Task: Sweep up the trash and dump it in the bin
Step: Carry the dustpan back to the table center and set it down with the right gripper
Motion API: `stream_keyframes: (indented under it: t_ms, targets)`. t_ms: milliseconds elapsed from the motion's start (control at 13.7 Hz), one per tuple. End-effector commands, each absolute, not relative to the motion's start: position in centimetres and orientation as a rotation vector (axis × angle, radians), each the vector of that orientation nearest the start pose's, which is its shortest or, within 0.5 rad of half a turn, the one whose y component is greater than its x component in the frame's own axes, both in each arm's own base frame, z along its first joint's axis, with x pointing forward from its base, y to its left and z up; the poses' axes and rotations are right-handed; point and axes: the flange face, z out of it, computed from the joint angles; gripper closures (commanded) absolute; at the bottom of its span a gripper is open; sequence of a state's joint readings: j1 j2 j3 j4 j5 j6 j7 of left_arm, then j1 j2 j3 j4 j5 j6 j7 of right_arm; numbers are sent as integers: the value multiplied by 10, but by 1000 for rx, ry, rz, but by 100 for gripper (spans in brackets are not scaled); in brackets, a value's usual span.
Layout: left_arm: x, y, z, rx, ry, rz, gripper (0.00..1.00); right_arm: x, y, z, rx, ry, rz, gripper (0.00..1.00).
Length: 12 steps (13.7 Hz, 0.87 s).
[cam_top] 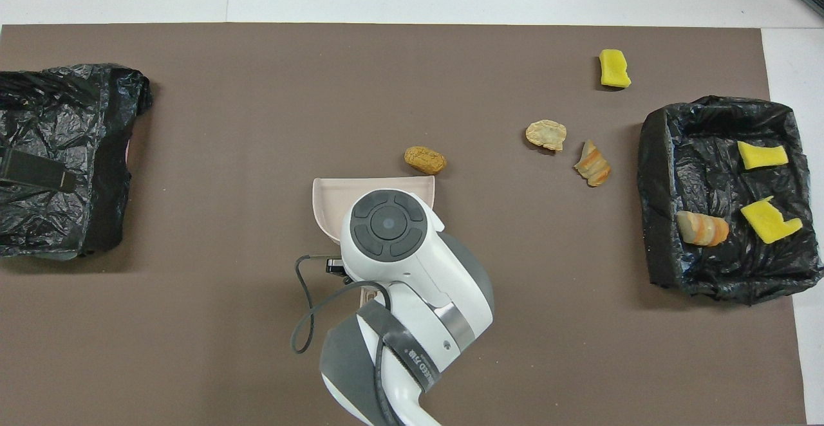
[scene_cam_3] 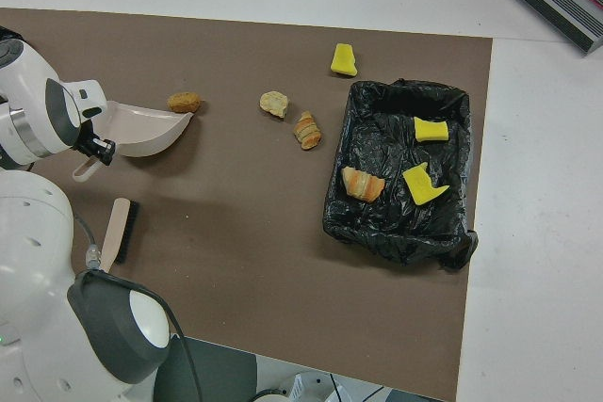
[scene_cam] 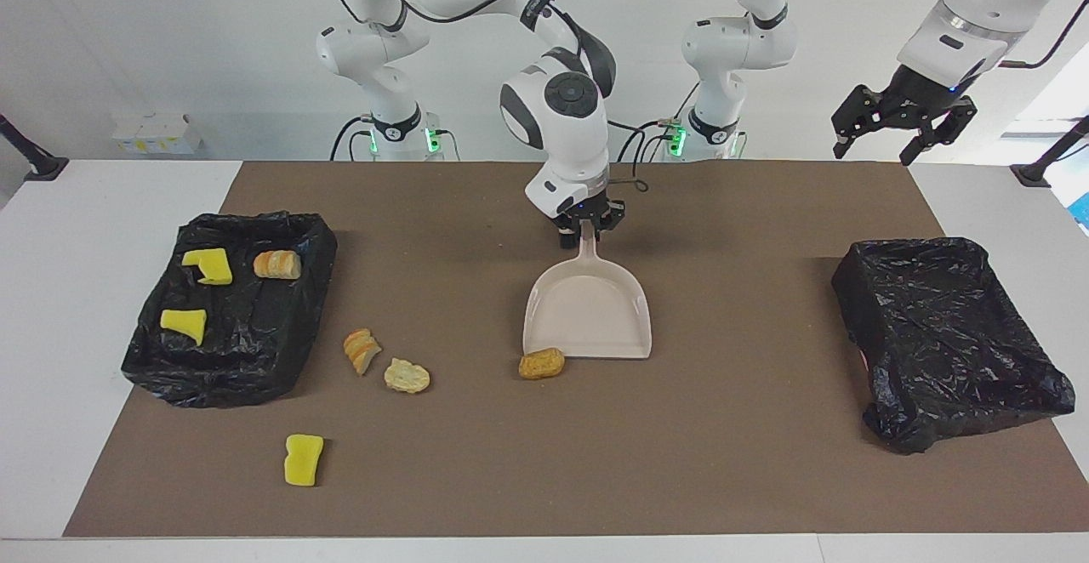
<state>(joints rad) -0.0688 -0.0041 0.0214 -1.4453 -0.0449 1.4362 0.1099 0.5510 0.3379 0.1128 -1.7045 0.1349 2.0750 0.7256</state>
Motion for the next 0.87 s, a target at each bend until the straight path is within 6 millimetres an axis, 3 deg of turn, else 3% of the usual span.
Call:
stream_keyframes:
  t_ms: [0, 219, 291, 364, 510, 802]
  targets:
    - [531, -27, 674, -3160, 263, -2, 0, 533, 402, 376, -2972, 164, 29, 100]
    - [531, -27, 674, -3160, 263, -2, 0, 539, 399, 362, -3000, 61, -11, 98]
    - [531, -27, 674, -3161, 264, -2, 0, 540, 397, 362, -3002, 58, -8, 57]
    - [531, -27, 674, -3161, 264, -2, 0, 540, 397, 363, -3004, 55, -10, 1]
    - [531, -27, 674, -3161, 264, -2, 0, 537, 403, 367, -3004, 33, -21, 0]
    - [531, -27, 674, -3161, 264, -2, 0, 534, 386, 404, -3008, 63, 16, 0]
